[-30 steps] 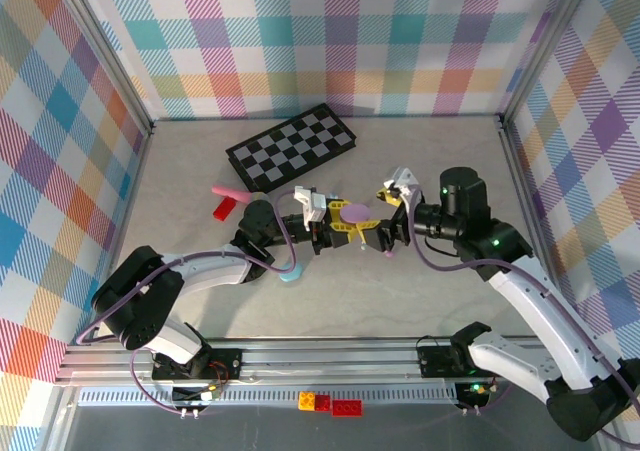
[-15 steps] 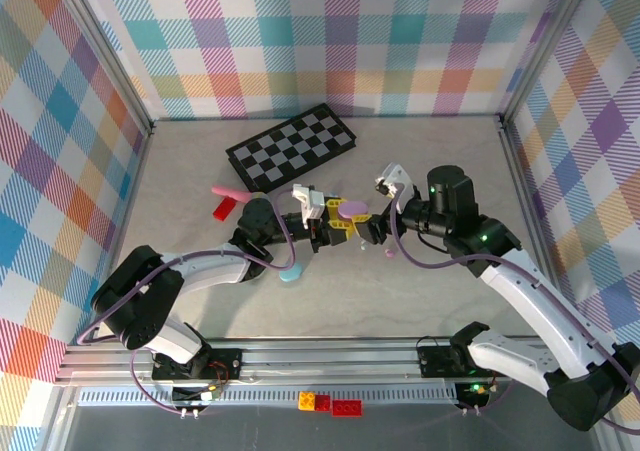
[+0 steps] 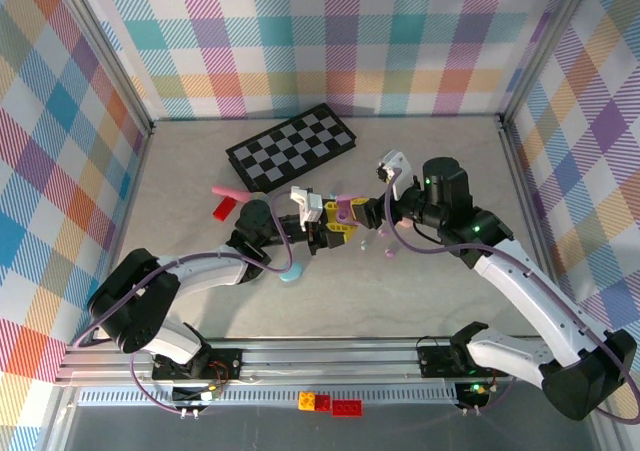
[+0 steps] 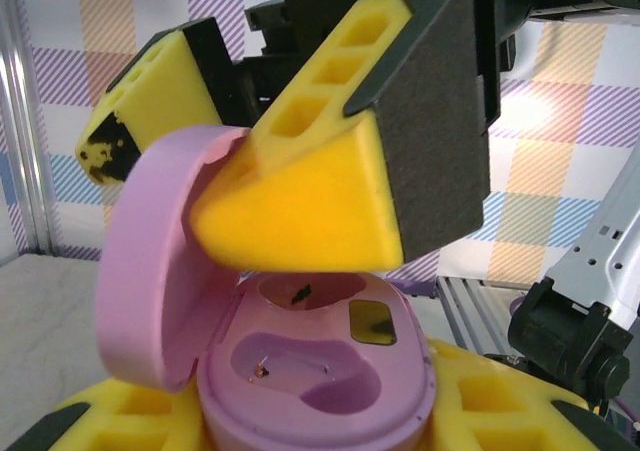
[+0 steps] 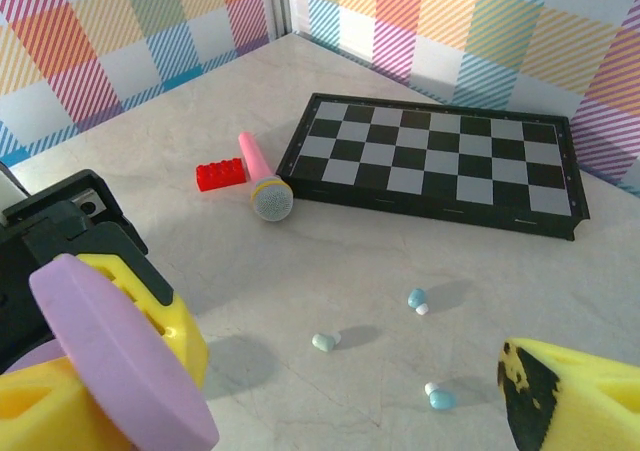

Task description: Insert wireless bluetooth earbuds into charging case

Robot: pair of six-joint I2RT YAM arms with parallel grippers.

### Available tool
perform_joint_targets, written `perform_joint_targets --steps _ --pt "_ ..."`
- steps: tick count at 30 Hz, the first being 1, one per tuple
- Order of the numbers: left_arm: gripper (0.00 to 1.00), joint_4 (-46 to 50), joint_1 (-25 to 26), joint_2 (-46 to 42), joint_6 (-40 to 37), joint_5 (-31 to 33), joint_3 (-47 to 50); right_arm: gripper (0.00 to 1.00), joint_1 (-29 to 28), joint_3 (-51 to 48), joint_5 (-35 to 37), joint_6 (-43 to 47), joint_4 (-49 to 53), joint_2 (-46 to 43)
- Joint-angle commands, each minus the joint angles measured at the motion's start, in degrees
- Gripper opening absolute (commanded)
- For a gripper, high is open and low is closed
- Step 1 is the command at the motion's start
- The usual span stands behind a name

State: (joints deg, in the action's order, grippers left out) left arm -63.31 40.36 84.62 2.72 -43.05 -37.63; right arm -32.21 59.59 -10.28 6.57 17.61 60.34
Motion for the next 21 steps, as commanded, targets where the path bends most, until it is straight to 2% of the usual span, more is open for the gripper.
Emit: perform_joint_targets --steps 1,11,16,21 --pt "0.31 -2.52 -0.06 -1.74 -1.23 -0.90 0.98 0.90 0.30 2.13 -1.02 -2.34 -1.27 -0.61" --pt "0.30 -2.87 -0.85 -2.00 -0.99 1.16 1.57 0.91 0.30 -0.36 -8.37 -2.95 -2.39 -5.06" --pt "0.30 -3.30 -1.69 -2.35 -0.85 1.39 2.18 0.92 1.57 -4.49 -7.02 -7.99 -6.54 -9.10" --pt "0.30 -4.22 -2.55 -3.27 -0.84 2.33 3.84 0.91 11.68 -13.59 -9.35 -23.13 -13.75 -14.25"
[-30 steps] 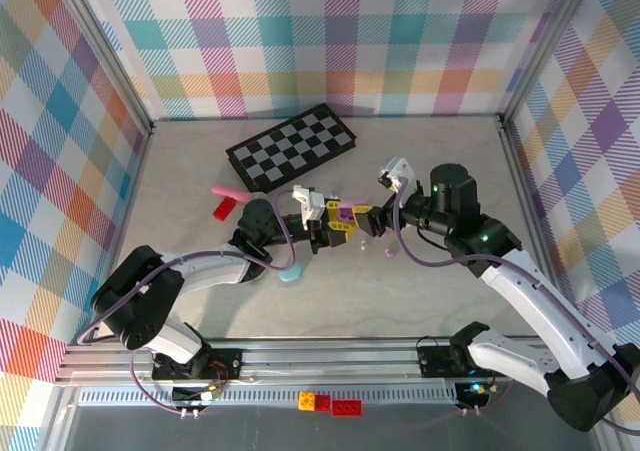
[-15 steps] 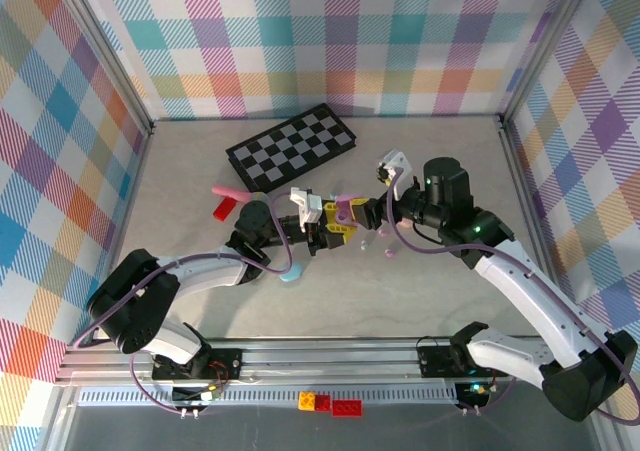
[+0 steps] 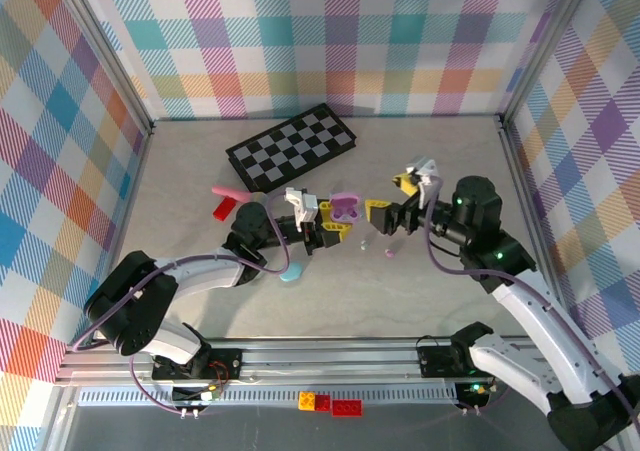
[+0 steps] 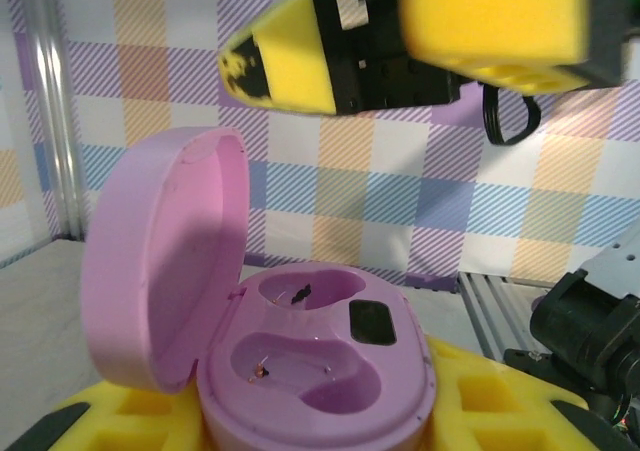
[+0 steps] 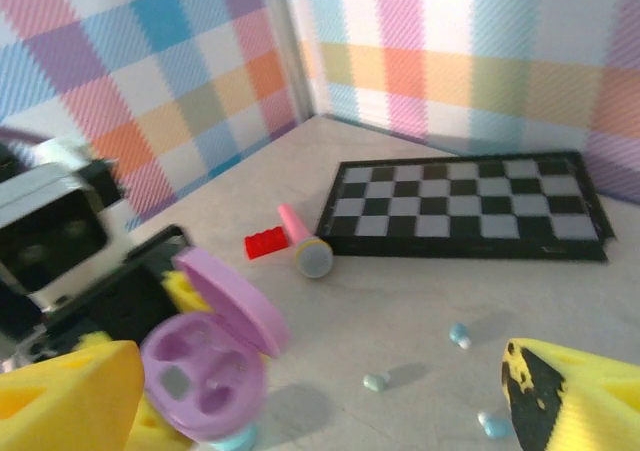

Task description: Insert wireless bluetooth earbuds into charging case

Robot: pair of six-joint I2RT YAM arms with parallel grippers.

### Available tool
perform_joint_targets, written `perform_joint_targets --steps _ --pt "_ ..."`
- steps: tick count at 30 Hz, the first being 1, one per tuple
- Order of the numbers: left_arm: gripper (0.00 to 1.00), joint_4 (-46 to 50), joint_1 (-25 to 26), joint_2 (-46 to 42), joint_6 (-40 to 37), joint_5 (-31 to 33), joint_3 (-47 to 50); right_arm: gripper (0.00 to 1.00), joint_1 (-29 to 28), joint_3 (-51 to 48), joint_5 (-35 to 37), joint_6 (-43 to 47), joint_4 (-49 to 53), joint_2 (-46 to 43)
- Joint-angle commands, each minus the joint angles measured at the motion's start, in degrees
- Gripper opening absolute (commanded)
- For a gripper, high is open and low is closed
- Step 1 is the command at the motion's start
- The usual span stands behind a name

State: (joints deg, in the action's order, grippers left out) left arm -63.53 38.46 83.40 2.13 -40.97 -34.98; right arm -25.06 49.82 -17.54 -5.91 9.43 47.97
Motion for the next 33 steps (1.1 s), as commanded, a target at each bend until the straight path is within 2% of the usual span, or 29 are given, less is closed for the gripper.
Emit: perform_joint_targets --steps 1,4,8,13,20,22,26,30,33 --pt "0.30 -4.18 -0.77 -2.26 -0.16 0.28 1.47 0.91 6.88 -5.44 -2.71 -13.44 -6.12 -2.59" --pt "0.31 -4.25 -0.93 -2.86 0.74 1.39 2.02 0.91 13.13 -9.45 -4.78 -19.26 -4.87 -3.08" --pt "0.31 -4.19 -0.93 -3.50 0.95 2.87 2.63 0.90 15.82 -11.14 -0.65 -23.42 3.66 0.89" --pt "0.30 -4.06 -1.01 -4.12 0.77 4.35 3.16 0.89 15.83 -13.48 -2.48 -26.82 4.96 8.18" --pt "0.29 -4.15 -1.02 -3.94 1.30 4.06 2.99 0.83 13.90 -20.32 -4.65 -41.71 -2.21 14.55" --pt "0.29 -4.12 -1.02 -3.90 1.21 4.07 2.99 0.80 13.16 -21.03 -5.05 -45.36 -1.29 16.04" --pt "0.28 -3.82 -1.02 -3.46 0.26 4.21 2.74 0.67 11.40 -23.30 -8.27 -51.46 -6.68 20.59" --pt "0.27 -3.24 -1.02 -4.15 -0.35 4.93 3.08 0.59 9.33 -23.63 -8.00 -53.86 -11.18 24.25" --pt "0.28 -2.03 -1.02 -4.90 -0.75 4.93 3.25 0.57 8.99 -23.55 -7.53 -54.56 -13.26 26.12"
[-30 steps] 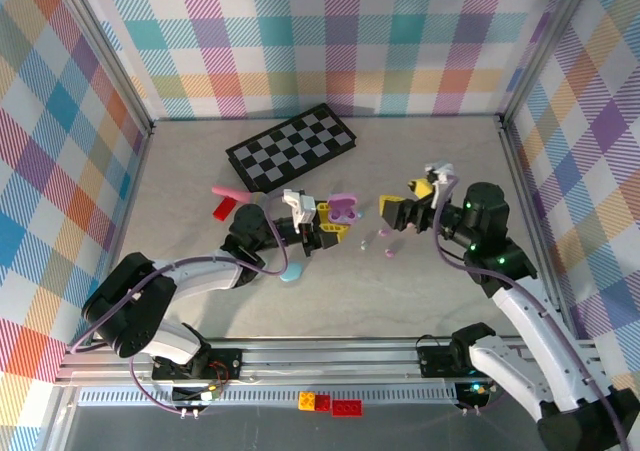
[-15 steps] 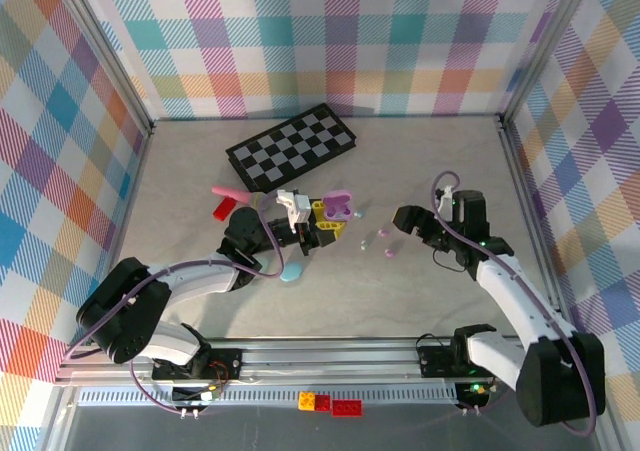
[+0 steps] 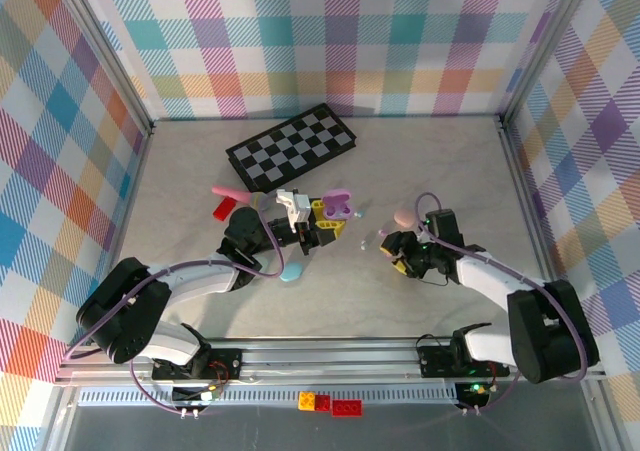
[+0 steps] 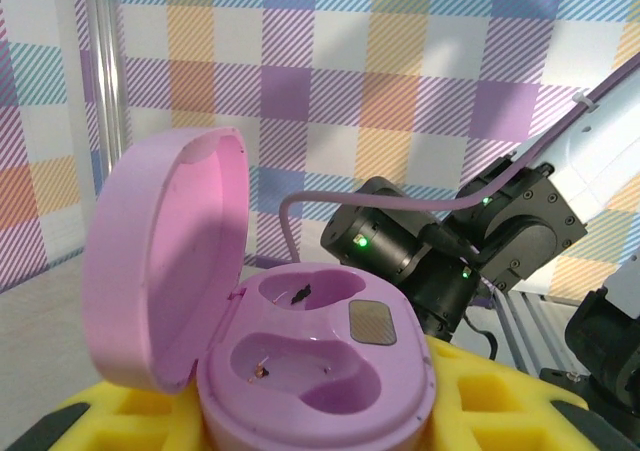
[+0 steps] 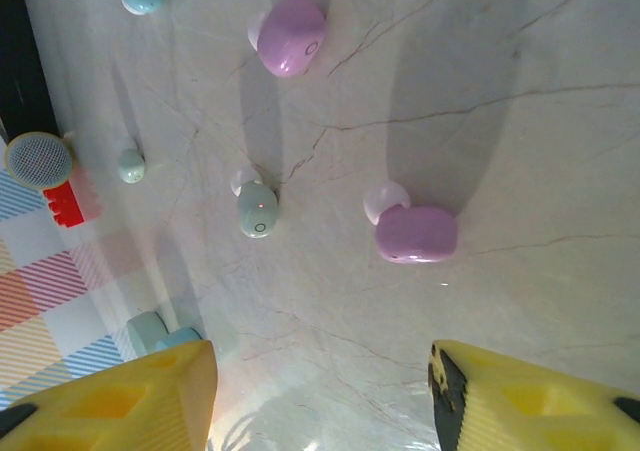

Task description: Insert wireless bluetooth earbuds into charging case

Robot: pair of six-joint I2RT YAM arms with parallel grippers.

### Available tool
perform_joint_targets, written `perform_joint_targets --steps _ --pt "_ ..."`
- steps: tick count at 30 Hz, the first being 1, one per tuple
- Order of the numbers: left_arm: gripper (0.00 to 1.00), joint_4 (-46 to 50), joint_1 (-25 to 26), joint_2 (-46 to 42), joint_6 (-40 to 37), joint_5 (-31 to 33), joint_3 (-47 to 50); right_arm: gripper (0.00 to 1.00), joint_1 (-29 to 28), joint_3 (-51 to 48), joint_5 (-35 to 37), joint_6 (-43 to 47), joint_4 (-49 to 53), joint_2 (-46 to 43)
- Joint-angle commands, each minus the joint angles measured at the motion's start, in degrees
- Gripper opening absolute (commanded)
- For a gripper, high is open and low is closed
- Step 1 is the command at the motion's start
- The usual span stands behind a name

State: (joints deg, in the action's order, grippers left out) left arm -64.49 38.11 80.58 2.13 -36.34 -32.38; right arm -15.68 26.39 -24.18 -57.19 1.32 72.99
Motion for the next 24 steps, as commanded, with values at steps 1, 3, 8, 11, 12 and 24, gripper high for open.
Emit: perform_joint_targets --steps 1,3,8,11,12,24 --pt "0.28 -0.74 -0.67 -2.33 -0.89 0.30 0.74 0.57 -0.39 -0.03 -0.71 -3.19 -5.50 1.63" --pt "0.29 -0.13 -0.67 -2.59 -1.08 0.41 0.83 0.57 -0.36 0.40 -0.30 -2.85 -5.62 2.76" --pt "0.30 -0.96 -0.67 -2.66 -1.19 0.13 1.00 0.58 -0.41 1.66 2.06 -0.61 -4.42 4.41" --pt "0.30 -1.60 -0.67 -2.57 -0.90 -0.30 1.00 0.58 -0.41 2.43 2.51 0.45 -3.90 5.47" --pt "0.29 -1.56 -0.67 -2.62 -0.83 -0.42 0.92 0.58 -0.41 2.67 2.94 0.81 -3.93 5.73" --pt "0.29 -0.20 -0.67 -3.67 -1.08 0.21 1.44 0.51 -0.32 5.20 4.85 2.88 -7.58 11.02"
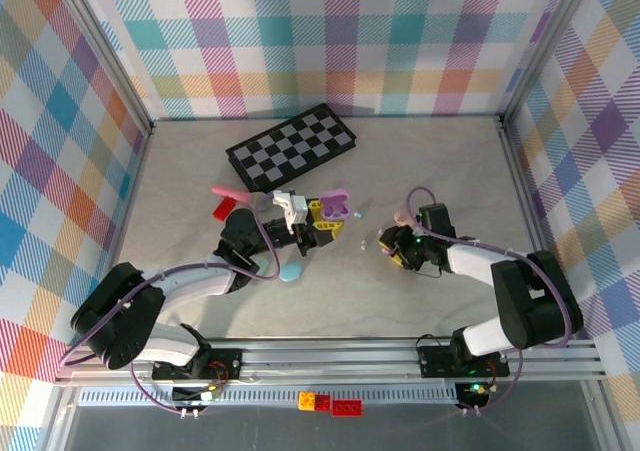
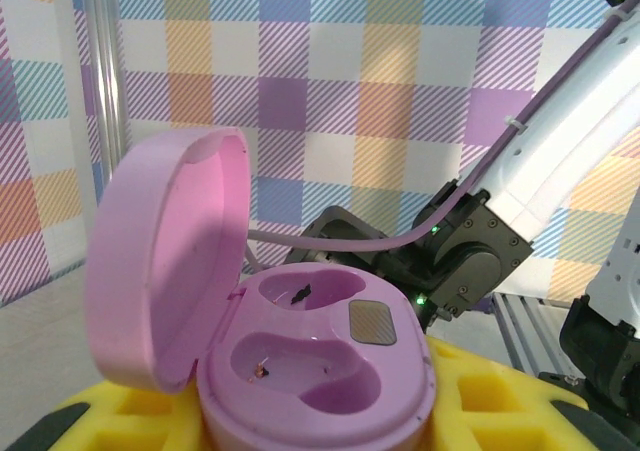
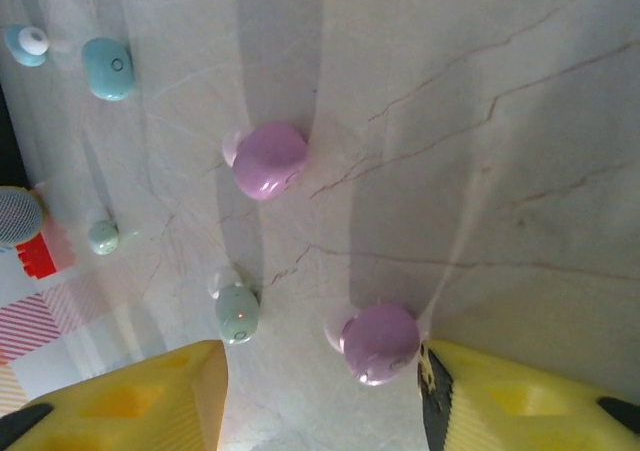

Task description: Insert wireless bluetooth earbuds into charging case

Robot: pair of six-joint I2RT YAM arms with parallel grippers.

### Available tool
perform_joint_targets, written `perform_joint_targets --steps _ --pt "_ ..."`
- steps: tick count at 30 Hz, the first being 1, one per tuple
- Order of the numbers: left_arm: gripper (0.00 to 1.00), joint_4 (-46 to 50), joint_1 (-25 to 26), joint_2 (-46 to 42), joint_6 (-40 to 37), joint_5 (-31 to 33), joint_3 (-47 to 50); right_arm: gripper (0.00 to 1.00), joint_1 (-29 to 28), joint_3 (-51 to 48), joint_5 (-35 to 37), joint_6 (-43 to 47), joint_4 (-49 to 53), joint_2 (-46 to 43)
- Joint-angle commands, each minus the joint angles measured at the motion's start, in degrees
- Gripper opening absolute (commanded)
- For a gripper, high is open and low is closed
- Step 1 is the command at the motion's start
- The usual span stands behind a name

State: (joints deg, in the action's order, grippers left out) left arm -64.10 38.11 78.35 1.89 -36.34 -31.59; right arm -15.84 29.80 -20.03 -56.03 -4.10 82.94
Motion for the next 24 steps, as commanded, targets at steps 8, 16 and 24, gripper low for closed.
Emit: perform_joint_targets --steps 8,16,24 --pt "0.29 -0.07 -0.67 -1.44 -1.06 -0.04 0.31 0.44 -0.16 0.99 1.14 1.98 -4.28 1.39" --pt "0.29 0.02 -0.67 -1.71 -1.10 -0.14 0.66 0.43 -0.16 0.85 0.78 1.72 -6.16 3.35" --pt "0.29 0.22 -0.67 -1.71 -1.41 0.03 0.83 0.37 -0.16 0.47 0.39 1.11 -7.87 4.42"
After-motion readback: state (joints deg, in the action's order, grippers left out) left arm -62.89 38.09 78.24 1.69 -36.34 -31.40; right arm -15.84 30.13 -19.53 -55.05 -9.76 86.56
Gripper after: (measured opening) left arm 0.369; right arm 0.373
